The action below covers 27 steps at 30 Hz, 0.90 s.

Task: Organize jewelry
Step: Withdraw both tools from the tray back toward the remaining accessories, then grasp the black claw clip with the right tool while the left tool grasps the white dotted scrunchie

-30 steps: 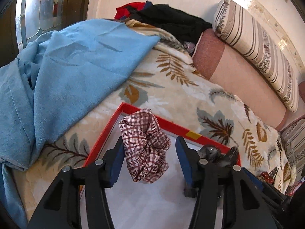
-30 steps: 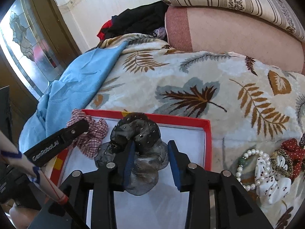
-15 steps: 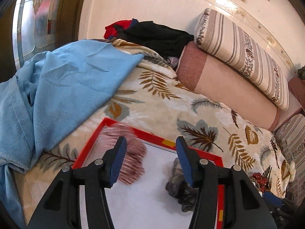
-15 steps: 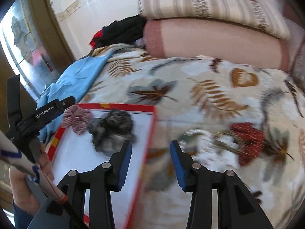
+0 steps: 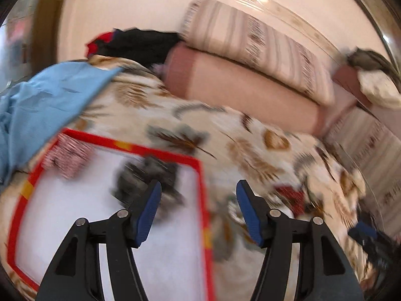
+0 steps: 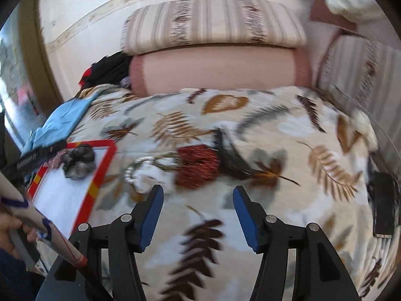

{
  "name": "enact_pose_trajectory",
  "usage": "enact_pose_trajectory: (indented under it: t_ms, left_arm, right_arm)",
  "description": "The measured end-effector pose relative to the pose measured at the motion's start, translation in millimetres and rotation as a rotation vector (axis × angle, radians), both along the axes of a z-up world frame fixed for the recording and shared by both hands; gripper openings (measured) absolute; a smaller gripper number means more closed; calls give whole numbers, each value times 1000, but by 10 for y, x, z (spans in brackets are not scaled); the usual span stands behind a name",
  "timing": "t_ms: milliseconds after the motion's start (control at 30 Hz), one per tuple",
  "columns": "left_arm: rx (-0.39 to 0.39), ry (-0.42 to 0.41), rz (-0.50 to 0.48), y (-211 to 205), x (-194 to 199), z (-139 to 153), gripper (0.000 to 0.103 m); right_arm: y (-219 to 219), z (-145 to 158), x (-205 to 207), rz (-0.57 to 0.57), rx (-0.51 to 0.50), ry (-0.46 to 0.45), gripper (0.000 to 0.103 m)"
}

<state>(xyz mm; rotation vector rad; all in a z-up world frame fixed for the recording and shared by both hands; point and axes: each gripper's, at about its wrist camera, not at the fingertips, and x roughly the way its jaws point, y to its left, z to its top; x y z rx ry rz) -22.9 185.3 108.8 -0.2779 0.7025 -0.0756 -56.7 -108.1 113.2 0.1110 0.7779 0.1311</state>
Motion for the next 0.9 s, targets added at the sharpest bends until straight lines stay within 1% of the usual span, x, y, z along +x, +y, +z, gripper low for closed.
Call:
enact_pose_trajectory:
  t_ms: [67,133,200,333,433,500,533,567,633,667,733,800,900]
  left_arm:
    - [14,18,-32,-158,-22,-47,61]
    - [30,42,-64,-315,-18,-95,61]
    - [25,60,-88,-424,6,-132,61]
    - [24,85,-134,-606,56,-172,61]
    - [25,87,-157,-721,102,-192,61]
    - [12,79,-179,-809,134,-232,61]
    - [7,71,-187,-840,149,-246,61]
    - [6,61,-200,-880,161,-280,61]
    - [17,83,-222,-974,235,-344,61]
    - [13,87,-252,-1033,268,-367,61]
    - [45,91,-317,-1184,285,-410,61]
    - [109,90,-389,-1383,295,-474,62]
    - [175,113,-405,-1550,382,-606,62]
  right_arm:
    - [-199,-42,-25,-3,63,14,62]
    - [-272,-81,33,22,57,67,62]
    - [-333,-118,94,14,51,87,62]
    - [-505,-214,272,-13,166,109,62]
    - [-597,-220,463,-52,238,112,62]
    - [-646,-164,619,-74,295,108,62]
    - [-673,-127,699,-83,315,103,64]
    - [-701,-72,803,-93,331,90,69]
    - [-734,-18,925,-105,336,59,71]
    - [-758,-23,964,-106,333,40,71]
    - [-791,-99,998,-96,315,15,71]
    - [-841,-218,1054,-112,297,43,71]
    - [-948,-336,1153,-105,364,86,71]
